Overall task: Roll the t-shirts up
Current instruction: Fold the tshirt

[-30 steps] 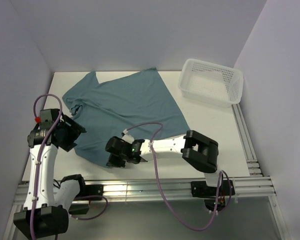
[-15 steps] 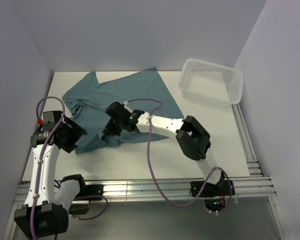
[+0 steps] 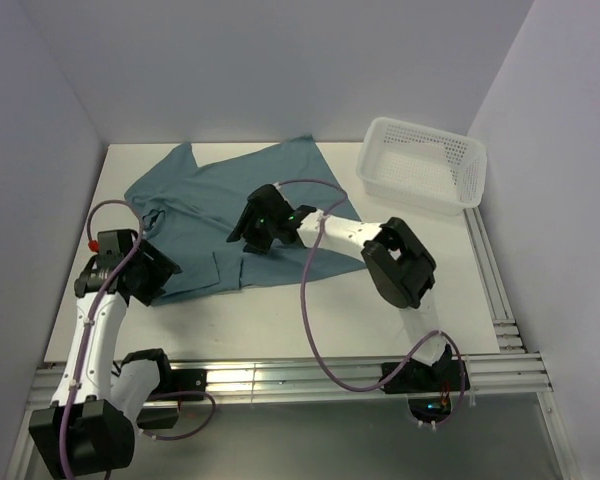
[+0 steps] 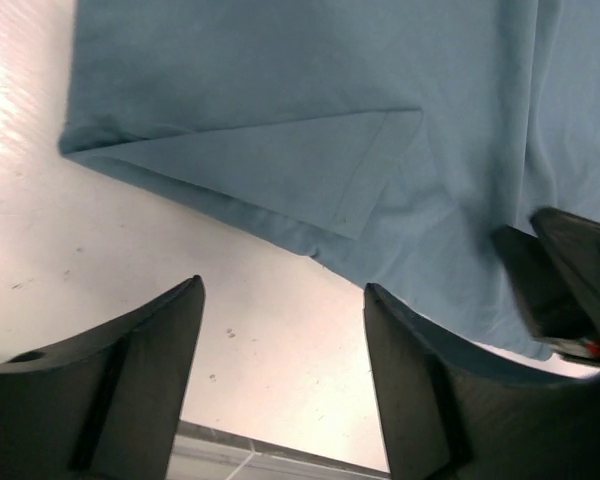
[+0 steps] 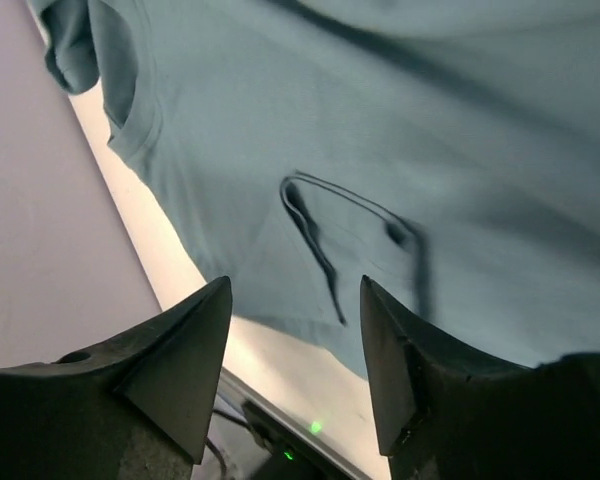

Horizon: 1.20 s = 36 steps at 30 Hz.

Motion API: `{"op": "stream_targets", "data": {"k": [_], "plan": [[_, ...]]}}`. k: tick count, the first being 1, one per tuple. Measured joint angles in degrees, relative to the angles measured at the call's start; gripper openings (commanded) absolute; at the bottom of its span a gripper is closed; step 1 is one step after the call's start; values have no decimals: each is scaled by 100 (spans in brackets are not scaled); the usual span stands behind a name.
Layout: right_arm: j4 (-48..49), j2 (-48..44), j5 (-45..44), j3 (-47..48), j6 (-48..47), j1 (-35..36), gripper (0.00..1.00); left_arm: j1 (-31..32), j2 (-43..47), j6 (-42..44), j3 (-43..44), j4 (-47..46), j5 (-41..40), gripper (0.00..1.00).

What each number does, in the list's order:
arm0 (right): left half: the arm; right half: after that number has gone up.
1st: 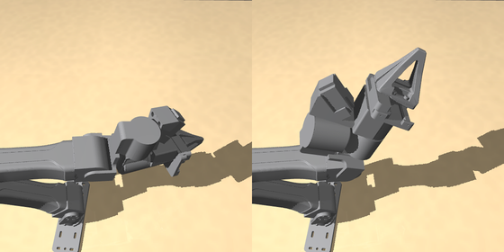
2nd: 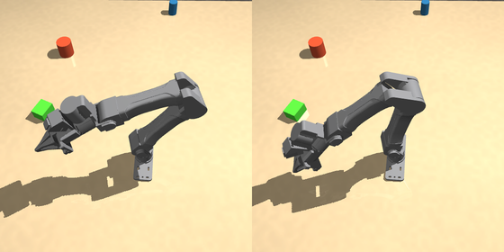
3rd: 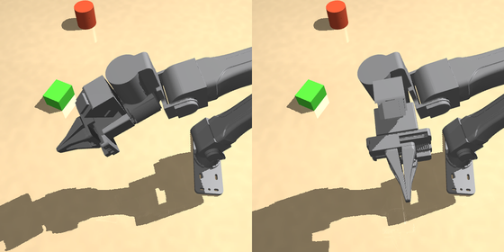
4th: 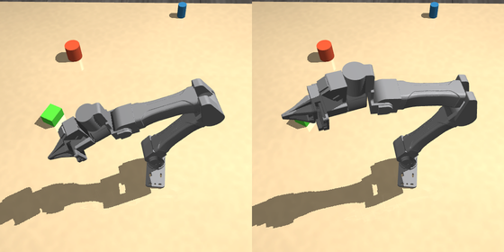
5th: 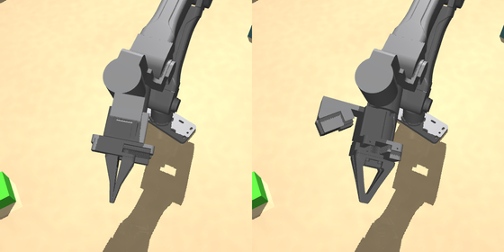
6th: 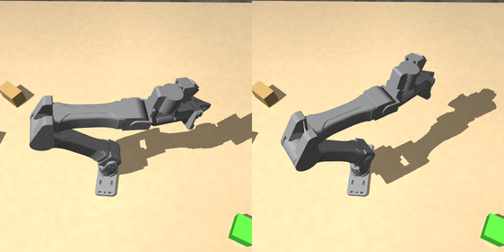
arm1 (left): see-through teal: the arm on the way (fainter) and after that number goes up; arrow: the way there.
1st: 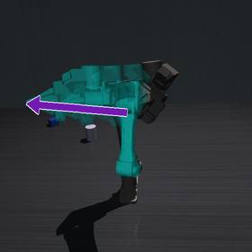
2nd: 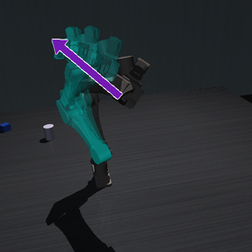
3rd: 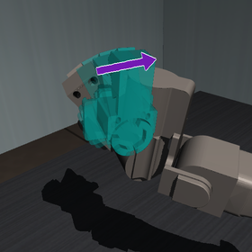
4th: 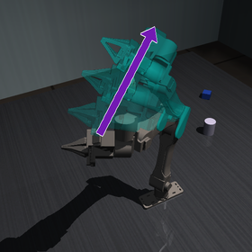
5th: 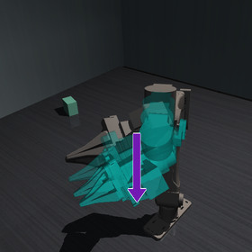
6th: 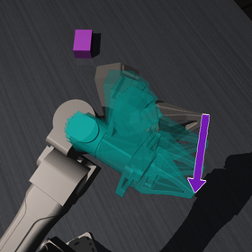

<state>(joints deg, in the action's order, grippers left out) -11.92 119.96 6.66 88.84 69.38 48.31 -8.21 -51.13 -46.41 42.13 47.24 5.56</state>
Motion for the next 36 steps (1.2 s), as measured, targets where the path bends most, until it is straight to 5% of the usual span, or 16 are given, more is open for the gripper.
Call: {"op": "stream_targets", "data": {"k": [10, 19, 25, 36], "plan": [[-269, -1956, 361, -1659, -1886, -428, 53, 1550, -927, -120, 11, -737, -382, 68], [-748, -3939, 649, -3447, -2702, -2076, 48, 2374, -2815, 50, 741, -1102, -992, 60], [-1073, -4116, 671, -3849, -2918, -3001, 46, 2470, -3139, 140, 876, -992, -1060, 55], [-1145, -4096, 831, -3998, -3119, -3567, 44, 2739, -3786, 317, 1316, -848, -1237, 44]]}}
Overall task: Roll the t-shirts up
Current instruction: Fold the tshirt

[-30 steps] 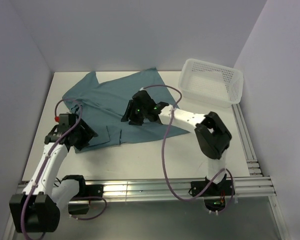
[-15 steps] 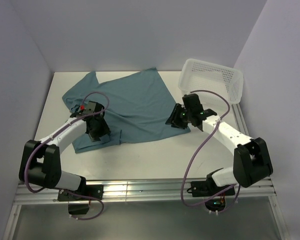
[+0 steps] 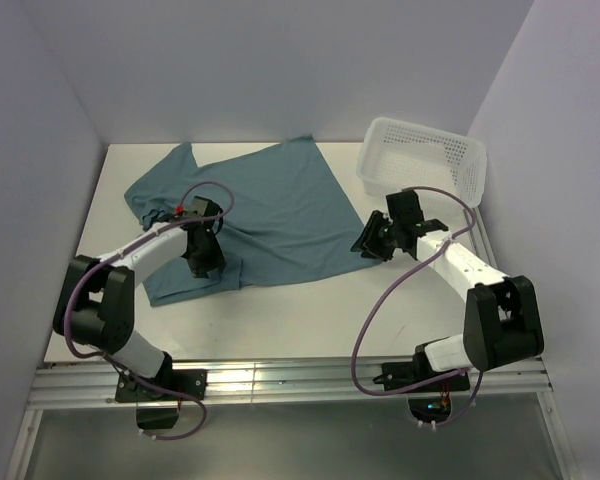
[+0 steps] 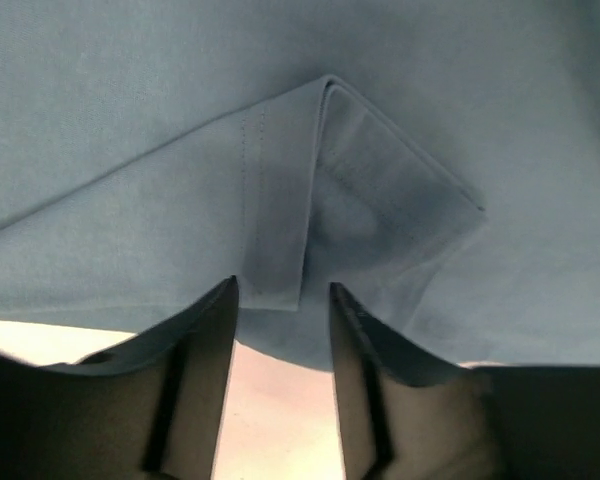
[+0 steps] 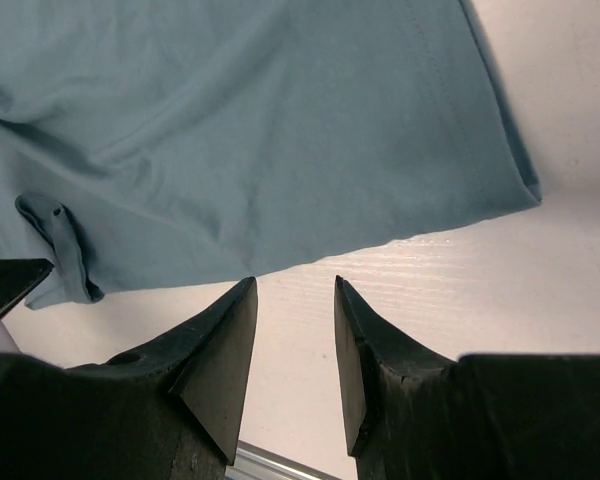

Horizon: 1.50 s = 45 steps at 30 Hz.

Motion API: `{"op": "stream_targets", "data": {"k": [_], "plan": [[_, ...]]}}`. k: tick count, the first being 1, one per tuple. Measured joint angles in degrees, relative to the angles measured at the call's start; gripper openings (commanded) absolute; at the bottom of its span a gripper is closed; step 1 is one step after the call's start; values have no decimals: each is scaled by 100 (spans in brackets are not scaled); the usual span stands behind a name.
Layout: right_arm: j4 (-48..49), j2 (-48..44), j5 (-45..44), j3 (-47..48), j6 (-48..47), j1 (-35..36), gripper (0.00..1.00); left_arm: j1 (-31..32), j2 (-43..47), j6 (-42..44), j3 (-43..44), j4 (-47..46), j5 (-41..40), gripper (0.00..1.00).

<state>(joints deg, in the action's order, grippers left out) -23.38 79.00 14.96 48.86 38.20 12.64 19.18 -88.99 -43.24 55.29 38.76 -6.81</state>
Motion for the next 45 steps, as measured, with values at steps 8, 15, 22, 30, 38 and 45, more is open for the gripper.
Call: {"op": "stream_targets", "data": {"k": [8, 15, 22, 30, 38, 45], "plan": [[13, 0, 87, -114, -66, -157, 43, 20, -433, 13, 39, 223, -125, 34], [15, 0, 101, -293, -101, -243, 43, 20, -627, 24, 271, 404, -197, 0], [-2, -2, 92, -426, -190, -278, 43, 20, -629, 61, 494, 616, -210, 0], [-72, -2, -236, -437, -249, -299, 52, 20, -507, 103, 916, 968, -208, 0], [-286, 2, -861, -439, -238, -581, 55, 20, -92, 120, 973, 1285, -160, 0], [-94, 420, -979, -439, -90, -793, 50, 13, 584, 96, 807, 1552, -114, 0]]}}
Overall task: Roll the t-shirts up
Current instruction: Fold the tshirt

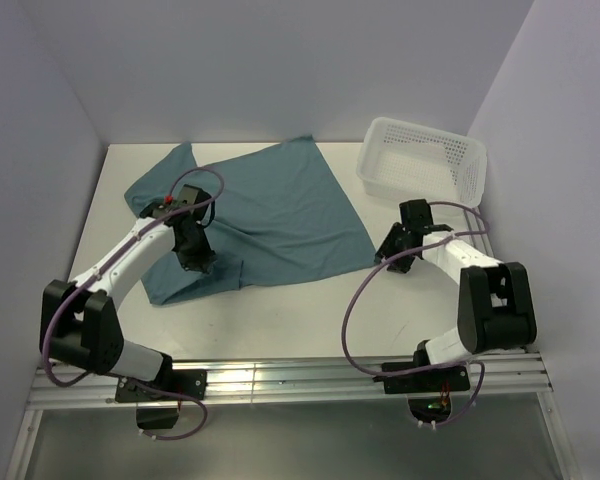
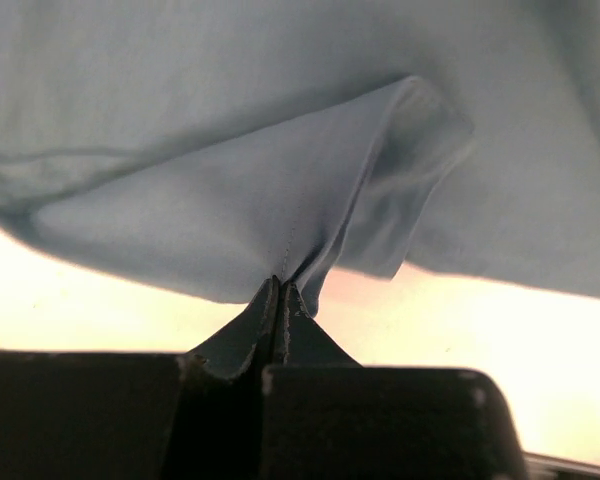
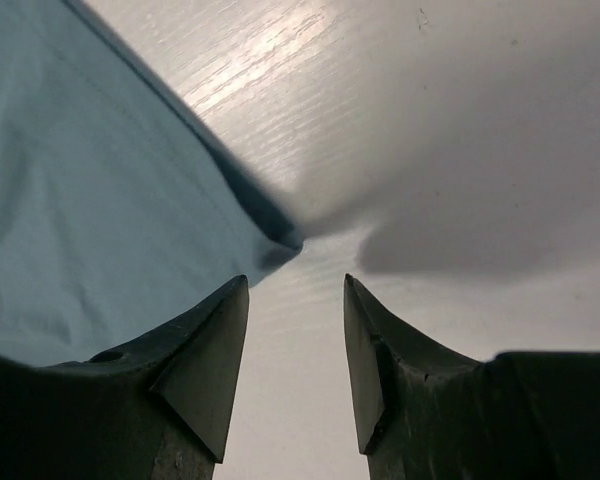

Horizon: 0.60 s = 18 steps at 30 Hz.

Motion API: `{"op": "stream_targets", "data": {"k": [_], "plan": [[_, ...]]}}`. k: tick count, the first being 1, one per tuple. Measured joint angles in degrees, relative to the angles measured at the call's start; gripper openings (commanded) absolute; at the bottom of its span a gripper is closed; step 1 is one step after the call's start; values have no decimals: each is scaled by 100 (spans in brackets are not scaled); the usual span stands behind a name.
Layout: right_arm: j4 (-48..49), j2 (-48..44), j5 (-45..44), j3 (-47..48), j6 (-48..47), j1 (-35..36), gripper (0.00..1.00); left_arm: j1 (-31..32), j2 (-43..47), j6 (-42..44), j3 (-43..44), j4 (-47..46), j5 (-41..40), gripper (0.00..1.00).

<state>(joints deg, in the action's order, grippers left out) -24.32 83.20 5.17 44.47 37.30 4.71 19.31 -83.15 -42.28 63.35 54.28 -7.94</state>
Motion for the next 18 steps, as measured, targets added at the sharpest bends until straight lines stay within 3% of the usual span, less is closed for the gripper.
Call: {"op": "stream_targets", "data": {"k": [6, 10, 13, 14, 16, 18], "plan": [[361, 546, 63, 109, 125, -11, 45, -74, 671, -90, -334, 337, 76, 0], [514, 610, 72, 116, 184, -9, 36, -153, 964, -186, -466, 529, 109, 0], [570, 638, 50, 105, 205, -11, 23, -225, 1150, -254, -525, 686, 129, 0], [570, 654, 44, 105, 212, -11, 12, -256, 1224, -267, -529, 743, 155, 0], [584, 678, 42, 105, 201, -9, 0, -323, 1355, -302, -529, 824, 168, 0], [581, 688, 44, 107, 216, -9, 0, -402, 1482, -330, -529, 914, 173, 0]]}}
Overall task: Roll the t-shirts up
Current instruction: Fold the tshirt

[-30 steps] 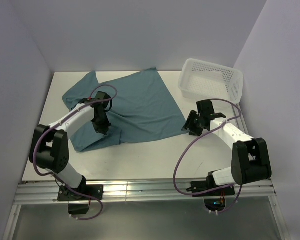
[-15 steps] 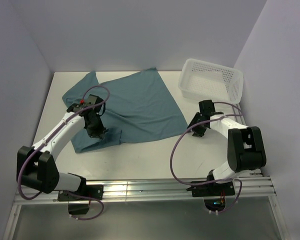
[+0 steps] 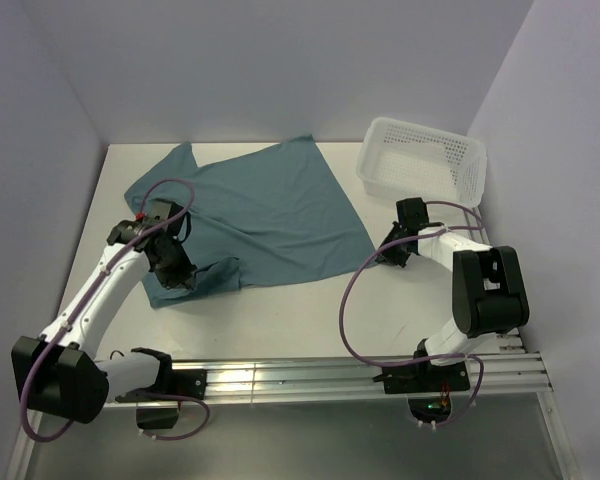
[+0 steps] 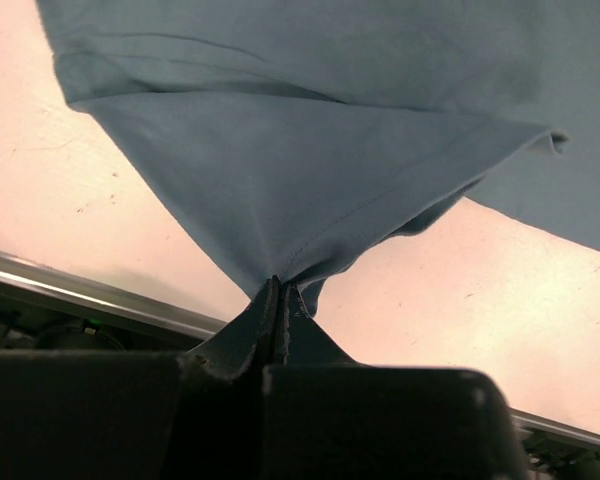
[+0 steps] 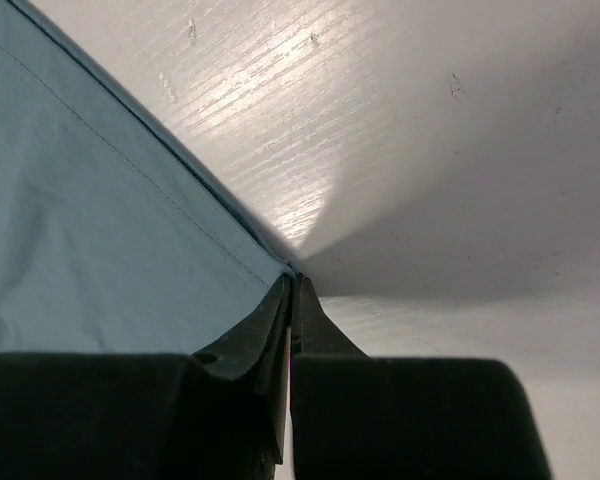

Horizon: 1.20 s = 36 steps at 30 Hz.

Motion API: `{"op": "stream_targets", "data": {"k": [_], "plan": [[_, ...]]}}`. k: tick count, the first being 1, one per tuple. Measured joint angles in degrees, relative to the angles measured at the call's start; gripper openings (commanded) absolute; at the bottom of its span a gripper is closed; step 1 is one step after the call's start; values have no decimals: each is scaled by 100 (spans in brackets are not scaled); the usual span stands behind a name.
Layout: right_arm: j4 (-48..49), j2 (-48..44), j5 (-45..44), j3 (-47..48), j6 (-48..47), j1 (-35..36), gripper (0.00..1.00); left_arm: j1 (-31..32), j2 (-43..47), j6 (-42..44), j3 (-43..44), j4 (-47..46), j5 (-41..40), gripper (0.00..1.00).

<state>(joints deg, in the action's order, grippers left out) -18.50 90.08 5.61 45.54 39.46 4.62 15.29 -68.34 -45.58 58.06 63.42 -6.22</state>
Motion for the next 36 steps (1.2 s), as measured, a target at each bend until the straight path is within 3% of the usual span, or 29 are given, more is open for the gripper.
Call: {"op": "stream_targets", "data": {"k": [12, 36], "plan": [[-942, -90, -4, 603, 146, 0, 0, -1073, 339, 118, 522, 286, -2, 0], [-2297, 855, 111, 2914, 439, 13, 0, -1495, 450, 358, 1838, -48, -765, 0]]}}
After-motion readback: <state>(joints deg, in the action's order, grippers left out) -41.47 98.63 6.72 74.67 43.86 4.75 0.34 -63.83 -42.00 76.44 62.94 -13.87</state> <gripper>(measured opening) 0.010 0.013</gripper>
